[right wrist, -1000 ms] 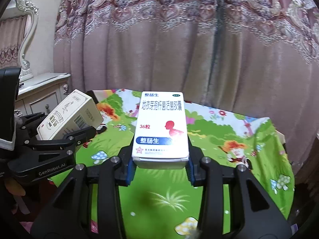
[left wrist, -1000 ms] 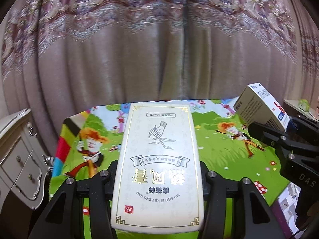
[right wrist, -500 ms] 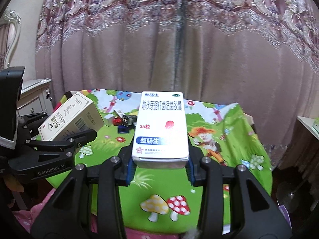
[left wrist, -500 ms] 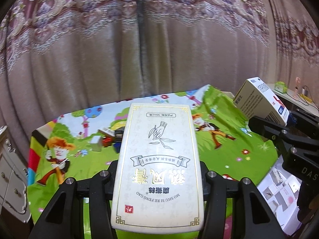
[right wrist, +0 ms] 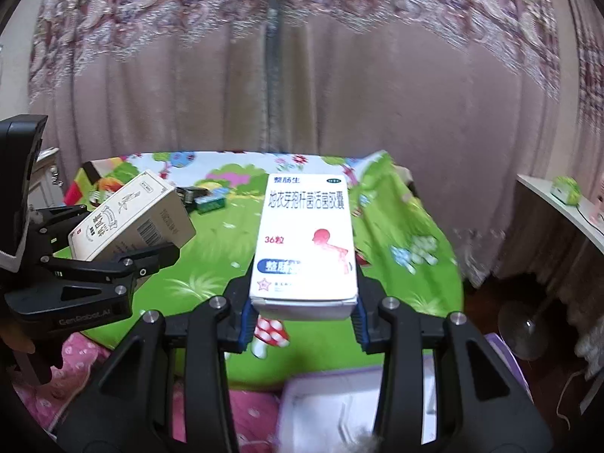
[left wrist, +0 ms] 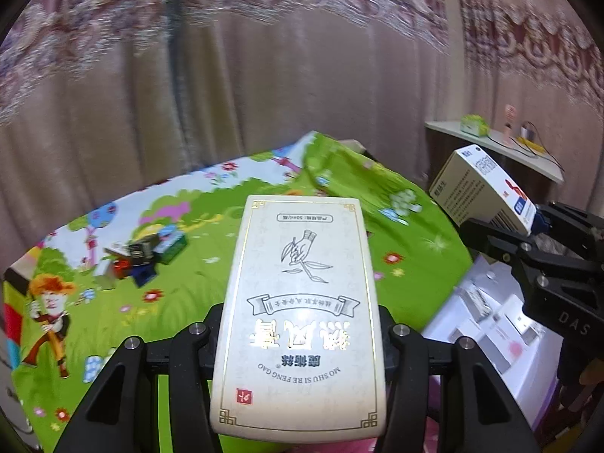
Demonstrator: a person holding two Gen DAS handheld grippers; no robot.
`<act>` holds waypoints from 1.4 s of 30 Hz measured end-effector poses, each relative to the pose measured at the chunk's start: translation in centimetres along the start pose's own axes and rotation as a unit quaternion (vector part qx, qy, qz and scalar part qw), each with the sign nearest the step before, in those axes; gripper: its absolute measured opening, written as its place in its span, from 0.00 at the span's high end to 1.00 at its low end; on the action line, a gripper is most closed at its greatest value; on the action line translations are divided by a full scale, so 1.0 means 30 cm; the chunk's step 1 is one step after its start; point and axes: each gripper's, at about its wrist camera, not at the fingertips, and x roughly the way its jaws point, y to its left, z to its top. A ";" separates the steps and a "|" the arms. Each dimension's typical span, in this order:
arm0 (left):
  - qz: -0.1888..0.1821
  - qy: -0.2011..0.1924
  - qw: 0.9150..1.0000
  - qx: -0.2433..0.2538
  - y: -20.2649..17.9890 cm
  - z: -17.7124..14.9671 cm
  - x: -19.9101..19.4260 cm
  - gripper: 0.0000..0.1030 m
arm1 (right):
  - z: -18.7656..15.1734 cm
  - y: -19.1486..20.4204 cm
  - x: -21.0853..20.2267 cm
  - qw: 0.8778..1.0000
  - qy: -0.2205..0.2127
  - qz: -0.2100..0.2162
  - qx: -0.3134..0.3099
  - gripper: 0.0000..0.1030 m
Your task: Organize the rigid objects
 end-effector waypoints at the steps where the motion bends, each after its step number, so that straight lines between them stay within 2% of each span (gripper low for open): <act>1: -0.005 0.003 1.000 0.007 -0.020 0.000 0.008 0.49 | -0.013 -0.025 -0.008 1.000 0.003 -0.007 0.007 0.57; 13: -0.065 0.025 0.994 0.088 -0.261 0.024 0.079 0.49 | -0.105 -0.211 -0.077 0.996 0.021 -0.060 0.056 0.57; 26: -0.136 0.084 0.976 0.150 -0.517 -0.013 0.179 0.49 | -0.233 -0.373 -0.123 0.987 0.058 -0.118 0.097 0.57; 38: -0.154 0.105 0.958 0.216 -0.660 -0.087 0.188 0.49 | -0.324 -0.437 -0.148 0.978 0.088 -0.146 0.119 0.57; 42: -0.160 0.102 0.959 0.212 -0.673 -0.089 0.192 0.48 | -0.337 -0.448 -0.150 0.975 0.101 -0.160 0.116 0.57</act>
